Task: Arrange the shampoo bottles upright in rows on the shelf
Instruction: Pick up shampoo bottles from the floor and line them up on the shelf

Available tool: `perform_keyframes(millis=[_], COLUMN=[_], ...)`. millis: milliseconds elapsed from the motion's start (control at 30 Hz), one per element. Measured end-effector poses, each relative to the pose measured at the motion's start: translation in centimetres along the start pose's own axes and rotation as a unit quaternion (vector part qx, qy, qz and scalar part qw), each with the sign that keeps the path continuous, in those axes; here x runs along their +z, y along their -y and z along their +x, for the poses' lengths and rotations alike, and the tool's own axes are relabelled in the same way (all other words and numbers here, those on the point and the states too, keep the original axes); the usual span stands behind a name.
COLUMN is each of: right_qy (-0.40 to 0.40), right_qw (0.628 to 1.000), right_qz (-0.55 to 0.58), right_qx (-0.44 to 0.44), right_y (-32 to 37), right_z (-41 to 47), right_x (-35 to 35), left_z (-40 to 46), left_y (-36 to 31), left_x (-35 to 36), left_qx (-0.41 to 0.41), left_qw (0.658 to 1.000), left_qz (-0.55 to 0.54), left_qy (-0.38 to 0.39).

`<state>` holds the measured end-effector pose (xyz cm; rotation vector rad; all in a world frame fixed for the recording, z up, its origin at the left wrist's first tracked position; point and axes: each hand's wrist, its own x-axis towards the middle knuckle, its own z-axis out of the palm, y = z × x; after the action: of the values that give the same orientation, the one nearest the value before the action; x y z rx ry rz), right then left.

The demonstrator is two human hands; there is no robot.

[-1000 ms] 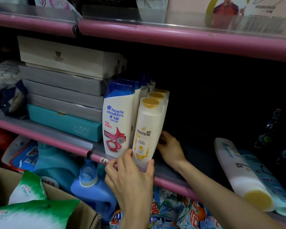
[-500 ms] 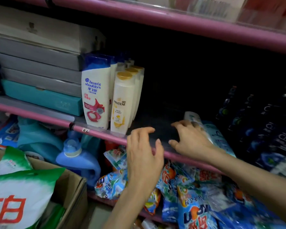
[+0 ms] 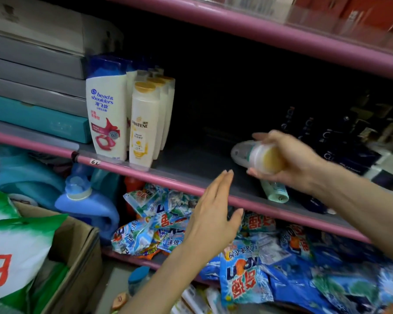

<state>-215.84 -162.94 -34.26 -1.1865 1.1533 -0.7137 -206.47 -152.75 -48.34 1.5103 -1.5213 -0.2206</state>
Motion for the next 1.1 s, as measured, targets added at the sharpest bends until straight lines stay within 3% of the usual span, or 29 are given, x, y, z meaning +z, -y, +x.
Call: perform_keyframes(millis=[133, 333, 500, 567, 633, 933, 1100], right_qy=[0.074, 0.143, 0.193, 0.168, 0.142, 0.083, 0.076], right_qw=[0.958, 0.924, 0.945, 0.979, 0.99, 0.99, 0.992], right_qz=[0.243, 0.318, 0.226, 0.094, 0.013, -0.007, -0.029], right_qx=[0.132, 0.156, 0.137, 0.069, -0.007, -0.115, -0.097], right_y=[4.3, 5.6, 5.5, 5.0, 4.7, 4.9, 4.4], right_z=[-2.8, -4.2, -4.3, -4.5, -4.6, -2.3, 0.0], right_x=[-0.8, 1.6, 3.1, 3.6, 3.9, 5.0, 4.6], left_z=[1.0, 3.6, 5.3, 5.6, 5.9, 7.8, 8.6], left_y=[-0.2, 0.1, 1.0, 1.4, 1.7, 2.3, 2.1], left_x=[0.1, -1.3, -2.6, -2.8, -2.9, -3.0, -3.1], left_qx=[0.004, -0.055, -0.087, -0.09, -0.084, -0.099, -0.121], left_qw=[1.0, 0.991, 0.978, 0.979, 0.981, 0.992, 0.991], left_qz=[-0.015, -0.068, -0.133, -0.145, -0.148, -0.047, -0.05], left_qy=[-0.016, -0.102, -0.137, -0.114, -0.091, -0.059, -0.037])
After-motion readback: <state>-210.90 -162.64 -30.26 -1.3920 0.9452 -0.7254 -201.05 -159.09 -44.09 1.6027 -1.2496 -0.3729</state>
